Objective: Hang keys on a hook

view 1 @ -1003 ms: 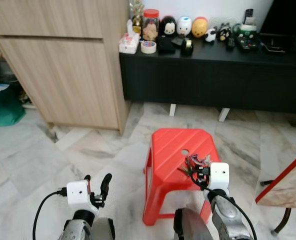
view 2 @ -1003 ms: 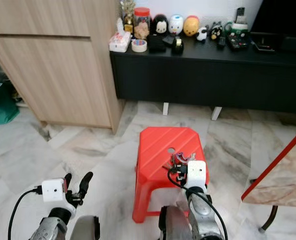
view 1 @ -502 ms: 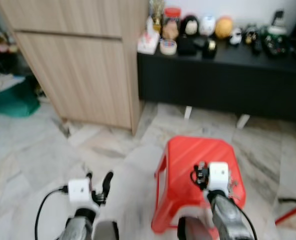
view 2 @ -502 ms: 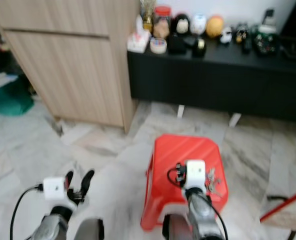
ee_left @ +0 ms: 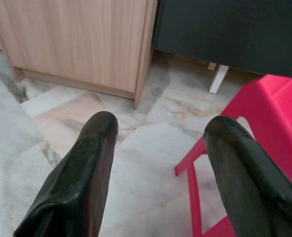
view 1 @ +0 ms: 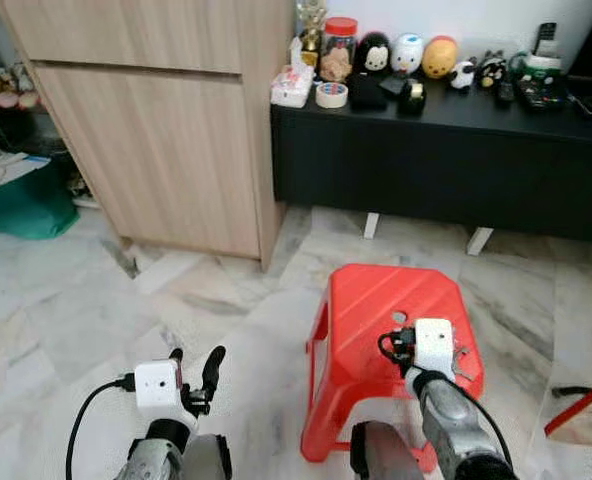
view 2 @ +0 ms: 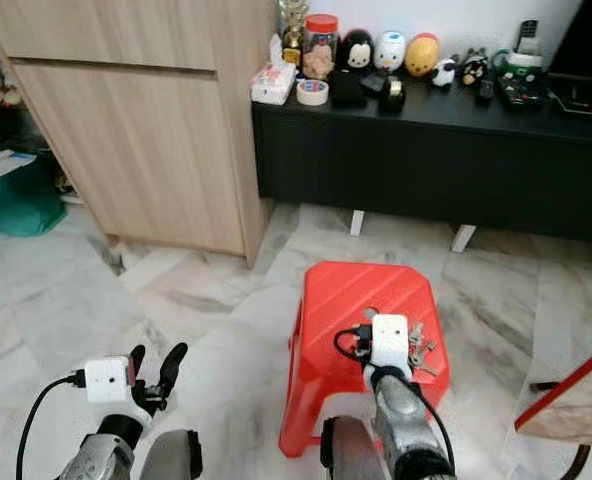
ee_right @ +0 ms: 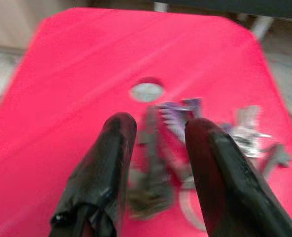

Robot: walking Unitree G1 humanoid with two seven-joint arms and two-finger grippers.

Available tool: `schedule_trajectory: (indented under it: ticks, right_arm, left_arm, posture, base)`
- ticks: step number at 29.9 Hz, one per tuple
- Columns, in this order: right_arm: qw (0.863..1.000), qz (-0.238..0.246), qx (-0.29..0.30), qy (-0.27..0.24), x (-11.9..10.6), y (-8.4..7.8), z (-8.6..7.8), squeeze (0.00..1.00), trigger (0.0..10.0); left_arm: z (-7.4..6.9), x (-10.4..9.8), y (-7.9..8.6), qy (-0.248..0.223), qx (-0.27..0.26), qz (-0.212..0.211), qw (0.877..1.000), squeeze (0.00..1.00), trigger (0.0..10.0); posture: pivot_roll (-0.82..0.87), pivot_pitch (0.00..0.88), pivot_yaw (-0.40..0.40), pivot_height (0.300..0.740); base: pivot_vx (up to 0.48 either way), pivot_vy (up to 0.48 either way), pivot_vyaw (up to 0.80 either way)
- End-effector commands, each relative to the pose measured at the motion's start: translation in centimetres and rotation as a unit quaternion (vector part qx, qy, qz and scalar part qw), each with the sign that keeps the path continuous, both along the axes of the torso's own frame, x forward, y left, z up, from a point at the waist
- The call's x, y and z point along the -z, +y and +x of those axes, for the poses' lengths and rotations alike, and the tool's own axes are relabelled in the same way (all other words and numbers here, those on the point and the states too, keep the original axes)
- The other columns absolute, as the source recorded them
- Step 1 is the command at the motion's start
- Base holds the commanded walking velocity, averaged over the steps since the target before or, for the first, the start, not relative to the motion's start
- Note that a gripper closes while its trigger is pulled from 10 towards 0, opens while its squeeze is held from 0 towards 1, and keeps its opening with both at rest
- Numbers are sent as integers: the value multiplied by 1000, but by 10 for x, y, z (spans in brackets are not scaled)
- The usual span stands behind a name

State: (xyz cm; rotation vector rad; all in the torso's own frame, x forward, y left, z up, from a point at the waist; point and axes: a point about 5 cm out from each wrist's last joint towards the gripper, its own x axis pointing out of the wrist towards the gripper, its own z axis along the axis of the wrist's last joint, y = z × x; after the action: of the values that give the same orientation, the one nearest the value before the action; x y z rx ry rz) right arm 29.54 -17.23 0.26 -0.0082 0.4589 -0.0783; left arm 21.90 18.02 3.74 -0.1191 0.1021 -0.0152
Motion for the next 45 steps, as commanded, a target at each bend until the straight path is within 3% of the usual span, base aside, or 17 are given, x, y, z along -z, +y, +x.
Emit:
schedule_trajectory:
  ticks: [1, 6, 18, 21, 34, 43, 44, 45]
  right_arm:
    - [1000, 8, 20, 14, 0, -4, 2, 0, 10000]
    - [999, 11, 17, 40, -1, -3, 8, 0, 10000]
    - [999, 21, -16, 43, -8, 8, 18, 0, 10000]
    - [998, 2, -19, 61, -1, 9, 12, 0, 10000]
    - [996, 15, -27, 83, 11, 12, 0, 0, 10000]
    - [997, 13, -22, 77, 9, 12, 2, 0, 10000]
    - [997, 13, -21, 76, 8, 11, 2, 0, 3804]
    - [997, 13, -20, 75, 8, 11, 2, 0, 3804]
  left_arm:
    - [-2, 0, 0, 1, -1, -2, 1000, 0, 10000]
    - [-3, -1, -1, 2, 2, 0, 1000, 0, 10000]
    - [-6, 0, 1, 7, -1, 7, 1000, 0, 10000]
    - [-6, 1, 4, 9, -4, 10, 1000, 0, 10000]
    - [-5, 2, 2, 13, 0, 15, 1000, 0, 10000]
    - [-6, 3, 3, 15, 1, 17, 1000, 0, 10000]
    - [-6, 3, 3, 15, 1, 17, 1000, 0, 10000]
    - [-6, 3, 3, 15, 1, 18, 1000, 0, 10000]
  posture:
    - [104, 97, -23, 580]
    - [115, 113, -22, 580]
    - [122, 118, -21, 580]
    - [123, 120, -23, 580]
    - [115, 119, -20, 580]
    - [117, 120, -19, 580]
    - [117, 120, -19, 580]
    - [117, 120, -19, 580]
  base:
    - [0, 0, 0]
    - [0, 0, 0]
    - [0, 0, 0]
    - [0, 0, 0]
    - [0, 0, 0]
    - [0, 0, 0]
    - [0, 0, 0]
    - [0, 0, 0]
